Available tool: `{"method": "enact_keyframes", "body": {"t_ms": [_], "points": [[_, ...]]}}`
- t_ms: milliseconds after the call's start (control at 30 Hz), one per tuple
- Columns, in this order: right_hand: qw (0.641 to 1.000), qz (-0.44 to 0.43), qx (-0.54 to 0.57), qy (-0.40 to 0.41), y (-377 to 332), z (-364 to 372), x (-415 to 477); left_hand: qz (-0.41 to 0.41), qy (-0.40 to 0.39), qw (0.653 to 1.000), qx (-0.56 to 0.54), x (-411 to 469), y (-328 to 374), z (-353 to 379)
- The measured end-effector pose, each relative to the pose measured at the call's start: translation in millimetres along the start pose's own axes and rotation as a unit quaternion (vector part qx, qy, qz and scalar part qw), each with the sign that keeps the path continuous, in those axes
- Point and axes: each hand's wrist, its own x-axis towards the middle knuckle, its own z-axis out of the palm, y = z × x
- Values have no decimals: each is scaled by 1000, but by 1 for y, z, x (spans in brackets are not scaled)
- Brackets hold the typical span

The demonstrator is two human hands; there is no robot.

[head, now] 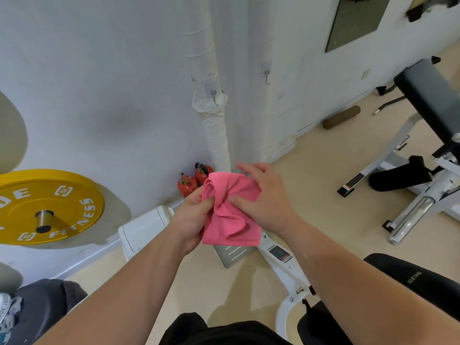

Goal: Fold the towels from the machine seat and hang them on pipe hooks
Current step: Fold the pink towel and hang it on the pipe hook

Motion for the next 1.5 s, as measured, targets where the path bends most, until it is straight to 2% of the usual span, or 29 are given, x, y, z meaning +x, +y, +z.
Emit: {"method": "enact_keyframes", "body": {"t_ms": [67, 133, 233, 400, 500, 633, 733, 800, 900, 1000, 1100, 1167, 1233, 1267, 1367, 1433, 1500], "points": [[996, -73, -32, -49, -8, -1, 19, -7, -21, 1000, -15, 8, 8, -2], [991, -116, -8, -70, -13, 5, 39, -16, -32, 998, -60, 17, 19, -6], [991, -117, 6, -70, -10, 24, 64, -50, -38, 990, -129, 43, 29, -16], [995, -29, 4, -92, -7, 51, 105, -27, -8, 1000, 8, 101, 45, -51], [998, 2, -5, -68, -16, 58, 132, 8, 24, 996, 91, 126, 67, -81], [999, -8, -29, -37, -41, 74, 166, 23, -87, 989, 118, 143, 102, -104], [999, 26, -29, -4, -54, 86, 185, 38, -182, 974, 133, 158, 116, -118], [998, 50, -38, -16, -58, 90, 196, 64, -205, 958, 188, 168, 124, -124], [985, 106, -90, -98, -58, 85, 210, 91, -191, 952, 222, 185, 135, -129], [972, 133, -117, -153, -43, 74, 224, 100, -159, 963, 195, 205, 144, -134], [970, 210, -21, -123, -30, 57, 237, 92, -103, 977, 163, 227, 152, -136], [956, 253, 123, -85, -25, 46, 245, 78, -67, 987, 122, 243, 155, -134], [932, 259, 253, -29, -24, 42, 257, 62, -44, 994, 84, 257, 159, -124], [924, 255, 284, 0, -24, 40, 264, 59, -38, 995, 74, 263, 162, -117], [938, 238, 252, 22, -20, 29, 289, 74, -31, 994, 79, 280, 176, -91], [948, 222, 226, -21, -16, 10, 306, 98, -13, 991, 93, 292, 190, -71], [943, 198, 256, -81, -13, -14, 323, 124, 19, 988, 85, 304, 204, -53]]}}
